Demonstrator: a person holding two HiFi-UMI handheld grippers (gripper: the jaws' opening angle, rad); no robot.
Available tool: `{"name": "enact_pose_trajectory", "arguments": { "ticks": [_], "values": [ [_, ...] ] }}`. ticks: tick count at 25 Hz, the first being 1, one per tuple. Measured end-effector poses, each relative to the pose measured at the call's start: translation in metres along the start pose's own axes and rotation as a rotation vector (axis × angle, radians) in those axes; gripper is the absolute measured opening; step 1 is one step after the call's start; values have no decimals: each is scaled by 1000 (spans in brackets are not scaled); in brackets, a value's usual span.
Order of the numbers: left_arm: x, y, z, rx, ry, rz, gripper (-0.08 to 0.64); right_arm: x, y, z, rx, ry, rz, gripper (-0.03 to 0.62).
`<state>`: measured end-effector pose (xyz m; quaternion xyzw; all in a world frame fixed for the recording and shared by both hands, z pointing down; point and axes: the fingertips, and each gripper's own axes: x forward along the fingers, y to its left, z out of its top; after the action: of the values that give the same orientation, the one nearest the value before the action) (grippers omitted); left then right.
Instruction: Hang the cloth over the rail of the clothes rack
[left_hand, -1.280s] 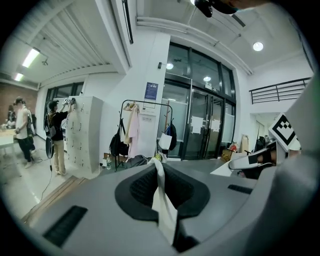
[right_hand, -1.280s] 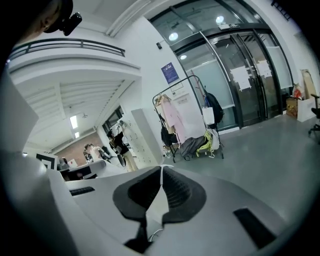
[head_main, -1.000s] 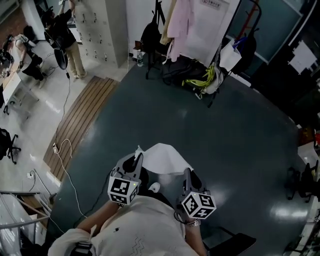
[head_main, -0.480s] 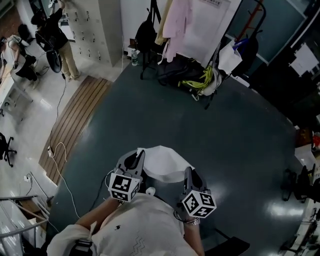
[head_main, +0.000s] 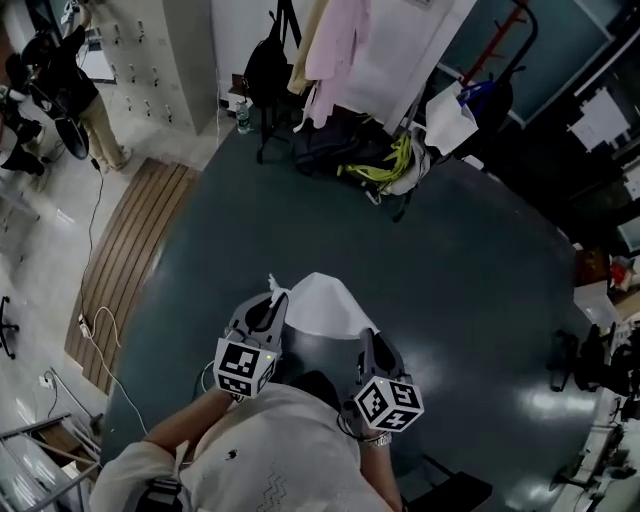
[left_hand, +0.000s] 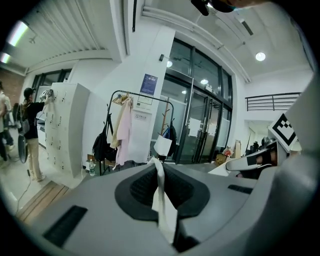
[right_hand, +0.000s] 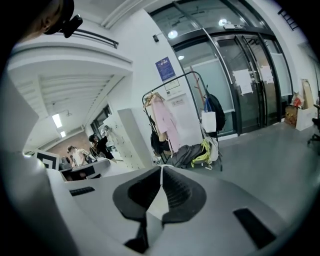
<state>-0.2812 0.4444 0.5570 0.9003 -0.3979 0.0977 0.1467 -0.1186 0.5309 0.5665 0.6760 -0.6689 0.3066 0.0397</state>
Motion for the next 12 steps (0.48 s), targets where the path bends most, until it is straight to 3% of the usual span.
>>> {"name": "enact_pose_trajectory", "arguments": {
  "ticks": [5,12],
  "values": [
    [25,38,19,16,-15,-2,25,36,9,20,-9,-11,-21,26],
    [58,53,19,6,19,7,25,75,-4,41,-9,4,-29,26]
  ]
}}
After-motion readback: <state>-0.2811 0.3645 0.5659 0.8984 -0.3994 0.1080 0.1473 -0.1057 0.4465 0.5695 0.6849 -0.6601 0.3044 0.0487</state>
